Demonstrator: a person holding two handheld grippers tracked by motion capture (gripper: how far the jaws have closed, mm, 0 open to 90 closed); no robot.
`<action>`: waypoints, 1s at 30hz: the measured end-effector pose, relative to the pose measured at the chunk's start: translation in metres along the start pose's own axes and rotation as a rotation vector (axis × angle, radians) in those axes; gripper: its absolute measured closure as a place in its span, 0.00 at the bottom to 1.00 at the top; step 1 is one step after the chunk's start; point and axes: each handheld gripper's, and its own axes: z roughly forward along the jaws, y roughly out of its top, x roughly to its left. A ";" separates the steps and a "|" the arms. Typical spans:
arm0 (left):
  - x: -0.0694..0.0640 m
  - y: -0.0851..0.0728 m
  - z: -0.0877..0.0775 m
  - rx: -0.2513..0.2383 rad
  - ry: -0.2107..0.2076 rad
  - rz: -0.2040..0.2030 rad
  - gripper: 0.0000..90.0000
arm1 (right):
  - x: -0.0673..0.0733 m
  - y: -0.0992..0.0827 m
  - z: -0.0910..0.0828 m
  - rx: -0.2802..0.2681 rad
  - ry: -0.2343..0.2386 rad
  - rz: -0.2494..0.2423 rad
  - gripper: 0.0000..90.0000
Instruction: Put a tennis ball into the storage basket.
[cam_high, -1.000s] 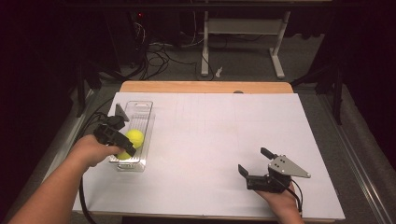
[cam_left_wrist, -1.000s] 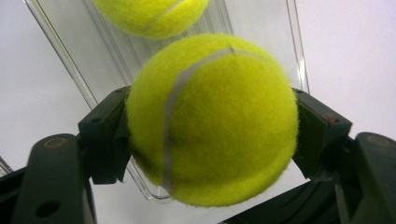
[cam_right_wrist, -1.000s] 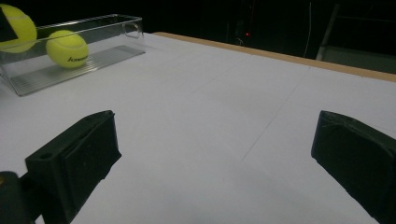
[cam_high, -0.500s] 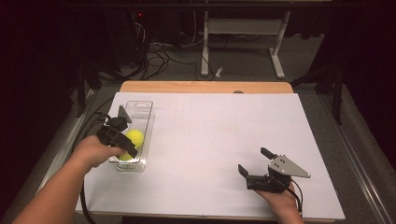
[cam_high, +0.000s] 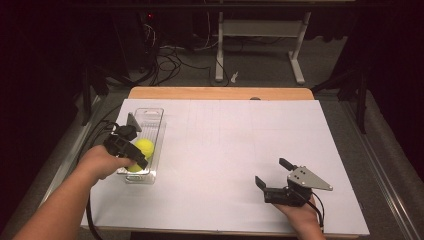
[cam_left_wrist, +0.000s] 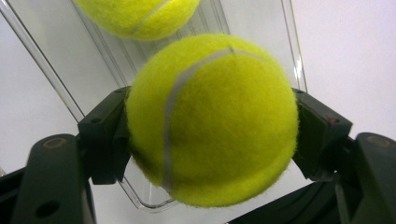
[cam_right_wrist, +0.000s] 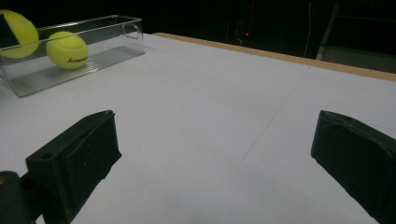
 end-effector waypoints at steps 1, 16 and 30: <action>-0.001 0.000 0.000 0.000 0.000 0.001 0.29 | 0.000 0.000 0.000 0.000 0.000 0.001 0.02; -0.010 -0.001 -0.020 -0.054 0.014 0.029 0.09 | 0.000 0.000 0.000 -0.002 0.001 0.004 0.02; -0.017 -0.002 -0.025 -0.038 0.008 0.039 0.01 | 0.000 0.001 0.000 -0.006 0.001 0.000 0.02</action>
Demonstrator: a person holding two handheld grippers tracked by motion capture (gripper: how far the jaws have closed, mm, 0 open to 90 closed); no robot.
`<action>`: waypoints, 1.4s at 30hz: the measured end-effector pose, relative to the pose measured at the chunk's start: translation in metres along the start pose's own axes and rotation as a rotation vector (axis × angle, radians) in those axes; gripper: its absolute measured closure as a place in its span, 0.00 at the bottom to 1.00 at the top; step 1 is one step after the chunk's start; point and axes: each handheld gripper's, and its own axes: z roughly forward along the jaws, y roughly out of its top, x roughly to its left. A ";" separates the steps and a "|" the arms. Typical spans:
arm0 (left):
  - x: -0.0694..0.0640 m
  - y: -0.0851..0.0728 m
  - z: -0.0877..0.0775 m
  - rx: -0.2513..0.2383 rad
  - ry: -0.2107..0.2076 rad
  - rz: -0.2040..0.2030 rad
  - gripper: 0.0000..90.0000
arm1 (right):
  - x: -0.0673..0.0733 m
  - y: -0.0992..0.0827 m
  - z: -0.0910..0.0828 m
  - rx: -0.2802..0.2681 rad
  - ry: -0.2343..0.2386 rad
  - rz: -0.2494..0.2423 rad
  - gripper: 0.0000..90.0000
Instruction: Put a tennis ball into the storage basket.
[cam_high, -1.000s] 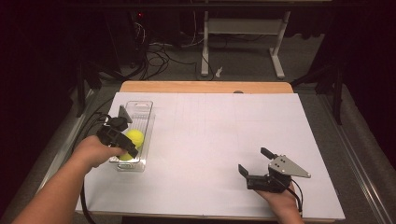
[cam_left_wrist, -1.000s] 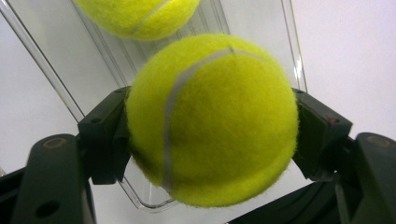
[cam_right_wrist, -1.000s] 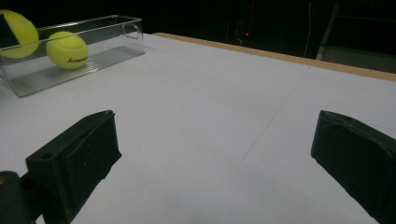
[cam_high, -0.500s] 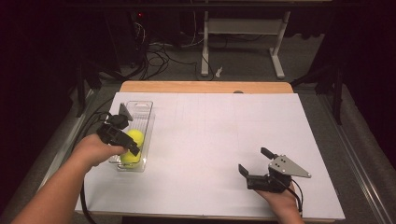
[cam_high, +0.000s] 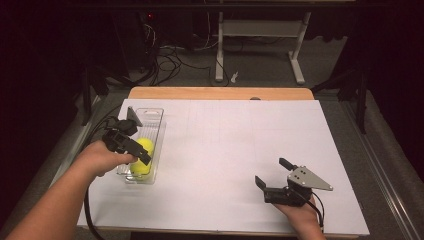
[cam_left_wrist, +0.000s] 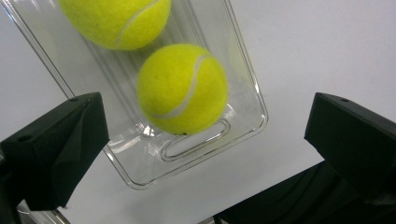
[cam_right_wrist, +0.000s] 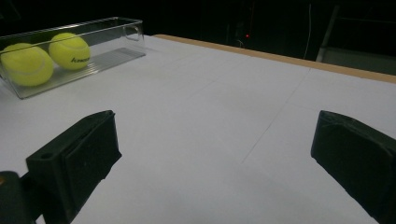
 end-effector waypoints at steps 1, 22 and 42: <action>0.000 0.000 0.000 -0.003 -0.003 0.000 0.01 | 0.000 0.000 0.000 0.000 0.000 0.000 0.02; -0.031 0.006 0.008 -0.015 -0.012 0.070 0.01 | 0.000 0.000 0.000 0.000 -0.001 -0.001 0.02; -0.077 0.025 0.018 -0.017 -0.034 0.161 0.01 | 0.000 0.000 -0.001 0.000 -0.003 0.005 0.02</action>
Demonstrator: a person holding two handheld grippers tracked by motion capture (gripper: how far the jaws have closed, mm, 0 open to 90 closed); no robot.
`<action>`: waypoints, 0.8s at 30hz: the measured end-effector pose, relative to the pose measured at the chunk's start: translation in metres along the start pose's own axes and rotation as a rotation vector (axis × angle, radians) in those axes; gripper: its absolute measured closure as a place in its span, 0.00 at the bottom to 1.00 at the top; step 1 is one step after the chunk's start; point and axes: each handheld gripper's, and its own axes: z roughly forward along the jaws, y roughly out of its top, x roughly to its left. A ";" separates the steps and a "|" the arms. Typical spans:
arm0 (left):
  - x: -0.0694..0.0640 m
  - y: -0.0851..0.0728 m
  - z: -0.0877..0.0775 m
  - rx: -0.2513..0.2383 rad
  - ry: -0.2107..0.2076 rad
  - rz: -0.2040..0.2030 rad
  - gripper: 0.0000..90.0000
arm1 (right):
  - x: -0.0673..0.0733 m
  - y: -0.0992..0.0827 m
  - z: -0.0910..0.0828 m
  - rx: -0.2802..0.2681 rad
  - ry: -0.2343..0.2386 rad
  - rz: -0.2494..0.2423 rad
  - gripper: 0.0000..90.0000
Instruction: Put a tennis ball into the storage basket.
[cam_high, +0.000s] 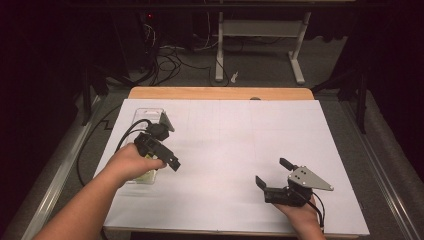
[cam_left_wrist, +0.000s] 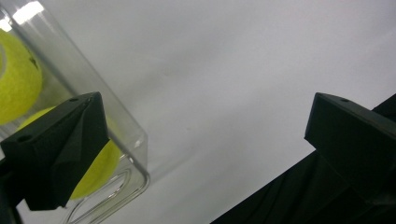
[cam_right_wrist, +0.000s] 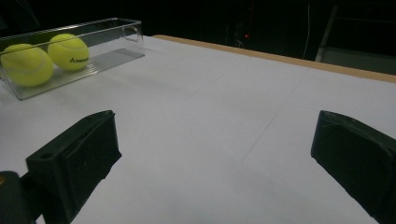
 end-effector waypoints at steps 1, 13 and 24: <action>-0.001 0.001 0.000 -0.002 -0.004 0.004 0.01 | 0.000 0.000 0.000 0.001 0.000 0.001 0.02; -0.024 0.010 0.009 -0.027 -0.036 0.064 0.01 | 0.000 0.000 0.000 0.001 -0.001 -0.001 0.02; -0.047 0.023 0.023 -0.056 -0.045 0.115 0.01 | 0.000 0.000 -0.001 0.000 -0.003 -0.002 0.02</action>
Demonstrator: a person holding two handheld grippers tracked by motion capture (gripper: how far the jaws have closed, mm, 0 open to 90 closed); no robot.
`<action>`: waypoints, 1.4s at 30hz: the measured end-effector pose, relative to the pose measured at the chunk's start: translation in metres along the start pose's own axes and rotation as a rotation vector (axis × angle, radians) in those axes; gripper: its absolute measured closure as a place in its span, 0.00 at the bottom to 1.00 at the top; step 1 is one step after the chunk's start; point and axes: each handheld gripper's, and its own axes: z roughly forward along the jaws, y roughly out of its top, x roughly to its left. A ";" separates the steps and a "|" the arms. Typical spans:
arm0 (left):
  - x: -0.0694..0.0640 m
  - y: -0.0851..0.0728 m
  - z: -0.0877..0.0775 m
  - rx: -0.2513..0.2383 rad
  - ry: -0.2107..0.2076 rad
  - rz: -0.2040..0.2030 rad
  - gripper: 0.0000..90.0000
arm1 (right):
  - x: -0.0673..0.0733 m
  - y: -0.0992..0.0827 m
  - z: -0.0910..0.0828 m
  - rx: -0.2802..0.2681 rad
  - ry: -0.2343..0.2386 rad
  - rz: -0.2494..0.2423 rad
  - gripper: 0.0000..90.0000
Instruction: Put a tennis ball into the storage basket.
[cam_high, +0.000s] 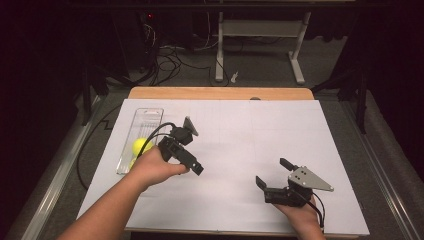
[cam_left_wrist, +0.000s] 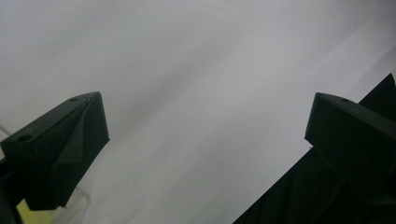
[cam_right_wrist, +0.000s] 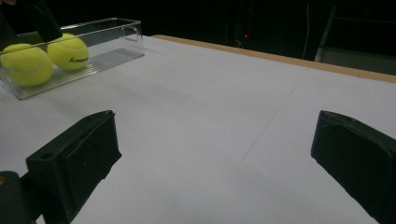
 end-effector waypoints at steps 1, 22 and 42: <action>-0.001 0.001 0.002 0.000 -0.002 0.003 0.01 | 0.000 0.000 0.000 0.000 0.000 0.001 0.02; -0.008 0.003 0.060 0.023 -0.022 0.014 0.01 | -0.001 0.001 -0.002 -0.008 -0.002 0.003 0.02; 0.005 -0.031 0.074 -0.256 -0.068 0.032 0.01 | -0.001 0.000 -0.001 -0.006 -0.006 0.002 0.02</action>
